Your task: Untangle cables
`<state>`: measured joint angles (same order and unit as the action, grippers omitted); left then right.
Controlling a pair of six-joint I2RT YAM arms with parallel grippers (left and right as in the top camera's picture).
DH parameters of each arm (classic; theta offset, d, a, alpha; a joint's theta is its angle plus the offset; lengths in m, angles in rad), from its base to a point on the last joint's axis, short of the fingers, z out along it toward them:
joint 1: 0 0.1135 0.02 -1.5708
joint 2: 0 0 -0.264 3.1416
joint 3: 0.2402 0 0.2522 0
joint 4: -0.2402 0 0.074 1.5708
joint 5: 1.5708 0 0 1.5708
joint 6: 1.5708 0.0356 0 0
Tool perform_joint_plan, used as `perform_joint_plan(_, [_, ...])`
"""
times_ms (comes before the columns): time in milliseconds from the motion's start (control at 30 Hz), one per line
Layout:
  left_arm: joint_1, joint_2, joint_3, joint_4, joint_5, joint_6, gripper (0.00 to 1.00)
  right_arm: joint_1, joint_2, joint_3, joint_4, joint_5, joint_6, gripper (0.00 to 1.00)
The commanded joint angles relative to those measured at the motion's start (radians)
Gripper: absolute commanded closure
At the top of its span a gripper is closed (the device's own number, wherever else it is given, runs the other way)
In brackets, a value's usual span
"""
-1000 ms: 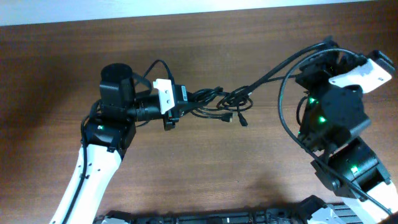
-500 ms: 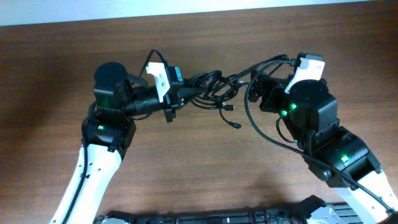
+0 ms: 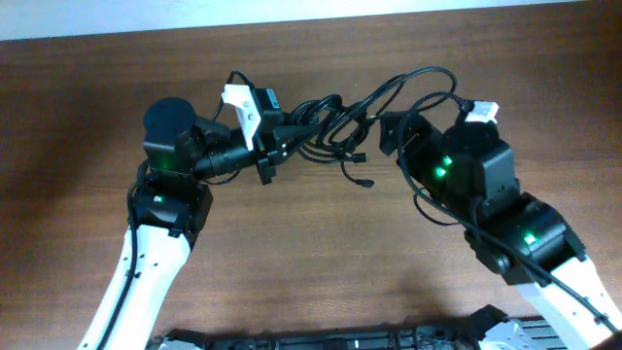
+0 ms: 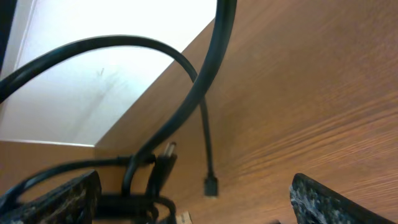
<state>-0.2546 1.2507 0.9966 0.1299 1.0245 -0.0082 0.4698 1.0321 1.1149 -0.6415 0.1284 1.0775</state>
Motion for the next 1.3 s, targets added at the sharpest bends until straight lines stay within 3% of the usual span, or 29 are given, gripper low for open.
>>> perform_joint_plan(0, [0.006,-0.006,0.006,0.016,0.053,-0.023,1.0,-0.005,0.031,0.011,0.026,-0.02,0.119,0.05])
perform_joint_plan(67, [0.006,-0.006,0.006,0.019,0.053,-0.023,1.0,-0.006,0.05,0.011,0.056,-0.019,0.129,0.15])
perform_joint_plan(133, [0.006,-0.006,0.006,0.019,0.053,-0.023,1.0,-0.005,0.064,0.011,0.083,-0.02,0.129,0.41])
perform_joint_plan(167, [0.006,-0.006,0.006,0.019,0.053,-0.023,1.0,-0.005,0.069,0.011,0.093,-0.02,0.129,0.59])
perform_joint_plan(333, [0.006,-0.006,0.006,0.019,0.053,-0.022,1.0,-0.005,0.069,0.011,0.1,-0.02,0.129,0.94])
perform_joint_plan(633, [0.006,-0.006,0.006,0.008,0.052,-0.022,1.0,-0.006,0.069,0.011,0.13,0.014,0.129,0.96])
perform_joint_plan(833, [0.007,-0.006,0.006,-0.078,-0.002,0.062,1.0,-0.008,0.031,0.011,0.244,0.027,0.128,0.96])
perform_joint_plan(933, [0.007,-0.006,0.006,-0.087,-0.016,0.079,1.0,-0.013,-0.012,0.011,0.26,0.128,0.127,0.96])
perform_joint_plan(1067, [0.007,-0.006,0.006,-0.177,-0.016,0.2,1.0,-0.142,-0.078,0.011,0.249,0.224,0.054,0.96])
perform_joint_plan(1267, [0.006,-0.006,0.006,-0.185,-0.015,0.22,1.0,-0.306,-0.082,0.011,0.116,0.221,0.048,0.96])
